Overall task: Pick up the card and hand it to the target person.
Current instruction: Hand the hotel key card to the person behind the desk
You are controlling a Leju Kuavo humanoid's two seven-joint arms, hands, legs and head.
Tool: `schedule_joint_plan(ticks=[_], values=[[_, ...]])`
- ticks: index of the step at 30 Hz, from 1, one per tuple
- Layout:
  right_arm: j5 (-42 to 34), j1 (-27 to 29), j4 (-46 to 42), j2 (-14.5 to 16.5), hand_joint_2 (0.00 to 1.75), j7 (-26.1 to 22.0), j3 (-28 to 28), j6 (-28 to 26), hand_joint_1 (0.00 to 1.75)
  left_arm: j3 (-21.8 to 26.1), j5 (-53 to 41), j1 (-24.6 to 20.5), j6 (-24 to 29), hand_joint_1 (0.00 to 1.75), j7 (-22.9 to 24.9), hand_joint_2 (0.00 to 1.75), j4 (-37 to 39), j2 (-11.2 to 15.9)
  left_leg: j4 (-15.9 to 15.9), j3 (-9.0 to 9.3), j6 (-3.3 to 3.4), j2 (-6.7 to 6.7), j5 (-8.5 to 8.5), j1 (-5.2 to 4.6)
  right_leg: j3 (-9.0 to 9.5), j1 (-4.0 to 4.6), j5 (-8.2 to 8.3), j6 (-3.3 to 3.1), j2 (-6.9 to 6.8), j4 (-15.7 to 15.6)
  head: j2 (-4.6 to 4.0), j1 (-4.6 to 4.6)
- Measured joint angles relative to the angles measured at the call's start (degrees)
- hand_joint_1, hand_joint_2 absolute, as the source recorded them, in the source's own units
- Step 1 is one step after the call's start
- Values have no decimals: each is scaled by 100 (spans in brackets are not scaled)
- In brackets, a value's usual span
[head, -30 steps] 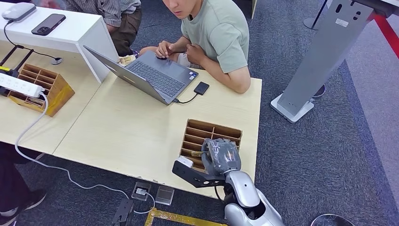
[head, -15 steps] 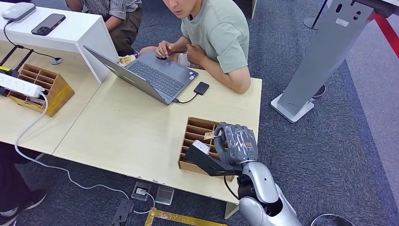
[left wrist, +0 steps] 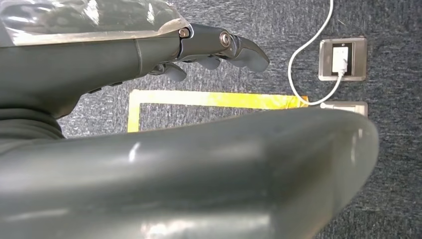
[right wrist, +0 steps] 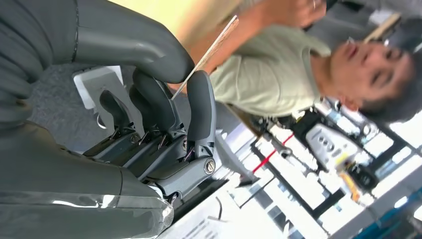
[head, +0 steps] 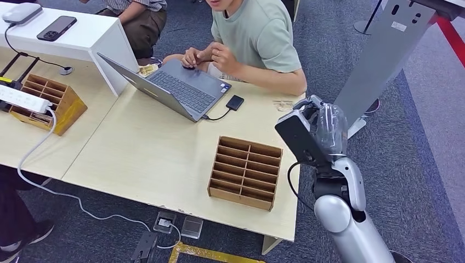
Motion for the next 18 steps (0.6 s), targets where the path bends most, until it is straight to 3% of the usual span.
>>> schedule_joint_plan(ticks=[6,13,18], values=[[-16,-606,1005,110,175,-270,-188,-558,144,-1,-102,-5,-68,0,47,0,-1,0,0,-3,0,-1,0,0,-1,0,1,-1,-1,1,0,-2],[542,-1329,2489,317,175,-402,-354,-1228,141,-42,-261,-19,-192,0,42,0,0,0,0,-3,1,-3,1,0,-2,0,1,-1,-2,1,0,-2],[839,-1595,3313,448,175,-409,-467,-1384,135,-58,-297,-23,-220,0,39,0,-1,0,0,-4,1,-3,1,0,-2,0,1,-1,-2,1,0,-1]])
